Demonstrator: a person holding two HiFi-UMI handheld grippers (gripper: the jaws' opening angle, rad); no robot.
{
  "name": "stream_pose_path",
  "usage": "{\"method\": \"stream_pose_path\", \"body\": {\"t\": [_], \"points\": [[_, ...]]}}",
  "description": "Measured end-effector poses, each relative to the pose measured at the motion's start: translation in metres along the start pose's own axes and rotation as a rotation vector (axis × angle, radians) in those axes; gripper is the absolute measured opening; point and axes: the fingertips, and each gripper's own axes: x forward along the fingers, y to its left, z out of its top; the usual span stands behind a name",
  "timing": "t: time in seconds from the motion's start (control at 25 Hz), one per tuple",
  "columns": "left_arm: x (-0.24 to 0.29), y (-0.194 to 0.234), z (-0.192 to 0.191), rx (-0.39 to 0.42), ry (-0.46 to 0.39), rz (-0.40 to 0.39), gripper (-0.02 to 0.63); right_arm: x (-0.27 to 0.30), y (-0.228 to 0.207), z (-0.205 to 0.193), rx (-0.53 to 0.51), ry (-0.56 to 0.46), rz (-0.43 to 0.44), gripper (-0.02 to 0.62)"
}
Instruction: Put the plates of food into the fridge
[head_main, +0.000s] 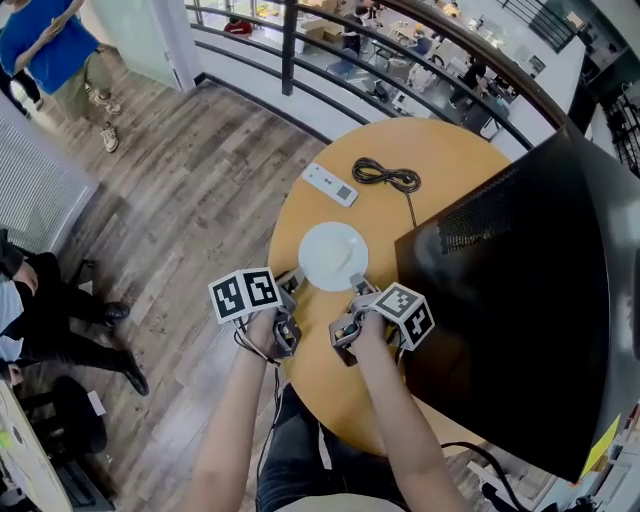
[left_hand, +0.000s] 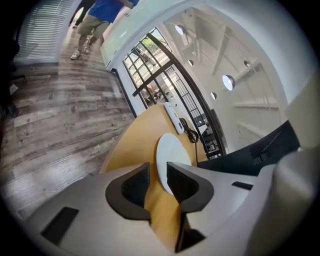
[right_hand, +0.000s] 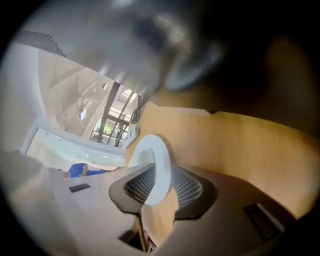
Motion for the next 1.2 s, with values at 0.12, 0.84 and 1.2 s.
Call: {"method": "stream_pose_path", "body": {"t": [0.12,0.84,1.2], "points": [[0.006,0.005,0.007,-0.018,0.002,0.001,0.089,0.001,-0.01,0.006,0.023,-0.04,-0.048,0.095],[0.04,-0.002,0.027,-0.004,0.111,-0.09,0.086,0.02,0.001,-0.004,0.061,0.005,0.042,0.094],[0.036,0.004,0.019,-0.052,0.131,-0.11,0.034,0.021,-0.002,-0.007,0.102,-0.01,0.088,0.078]]}}
